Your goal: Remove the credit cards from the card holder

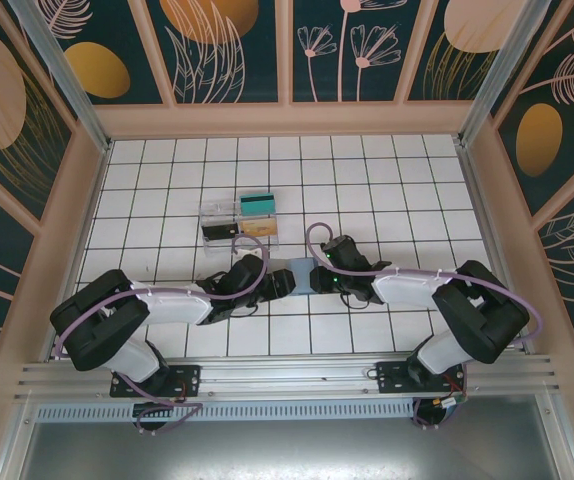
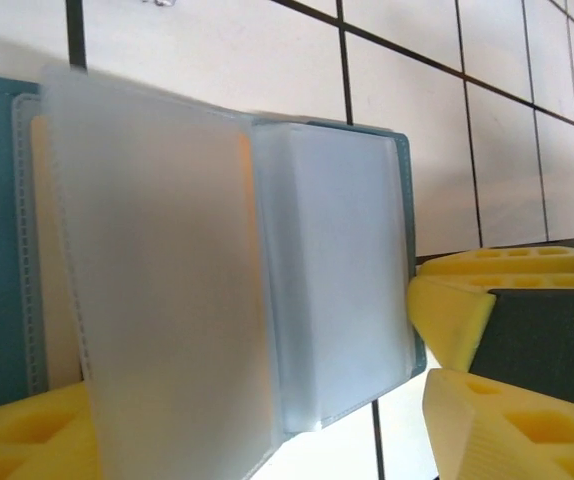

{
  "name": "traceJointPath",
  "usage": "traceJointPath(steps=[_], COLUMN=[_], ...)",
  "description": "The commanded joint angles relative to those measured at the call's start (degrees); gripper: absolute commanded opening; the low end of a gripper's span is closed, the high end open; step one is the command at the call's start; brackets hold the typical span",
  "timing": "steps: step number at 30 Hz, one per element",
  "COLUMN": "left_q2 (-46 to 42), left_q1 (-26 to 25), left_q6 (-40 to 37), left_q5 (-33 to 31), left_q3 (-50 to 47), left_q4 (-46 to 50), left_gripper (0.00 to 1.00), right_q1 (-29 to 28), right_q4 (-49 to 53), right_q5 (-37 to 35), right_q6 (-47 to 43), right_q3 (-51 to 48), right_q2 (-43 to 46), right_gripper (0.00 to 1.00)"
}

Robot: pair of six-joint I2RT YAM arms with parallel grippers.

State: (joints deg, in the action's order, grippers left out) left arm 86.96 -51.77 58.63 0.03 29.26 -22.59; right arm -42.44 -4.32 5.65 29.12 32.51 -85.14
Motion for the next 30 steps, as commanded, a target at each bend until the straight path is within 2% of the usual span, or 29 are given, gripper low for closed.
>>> traceJointPath(steps=[1,10,18,30], left_q2=[-1.0,2.6,9.1,0.4], left_q1=[-0.3,-0.9,-2.4,-2.2], left_q6=[-0.9,-1.3,0.5,-1.9], left_q5=[1.2,5.3,7.3,-0.8], left_q3=[0.1,4.0,6.6,3.5], left_q4=[-2.6,-7.8,-10.6,-3.0], left_gripper=[0.71,0.57,0.48,0.45], right_q1=[-0.5,-0.4,2.4,3.3], right_q4=[-0.2,-1.3,-1.7,-0.6], right_q5=[0.5,-0.4,-2.8,-1.5], right_q6=[1.0,2.3,4.7,4.9], right_q3=[0.6,-0.5,-4.5,-4.2], right_q2=[-1.1,0.6,7.7,10.5], right_gripper=[0.24,0.24,0.25,0.25])
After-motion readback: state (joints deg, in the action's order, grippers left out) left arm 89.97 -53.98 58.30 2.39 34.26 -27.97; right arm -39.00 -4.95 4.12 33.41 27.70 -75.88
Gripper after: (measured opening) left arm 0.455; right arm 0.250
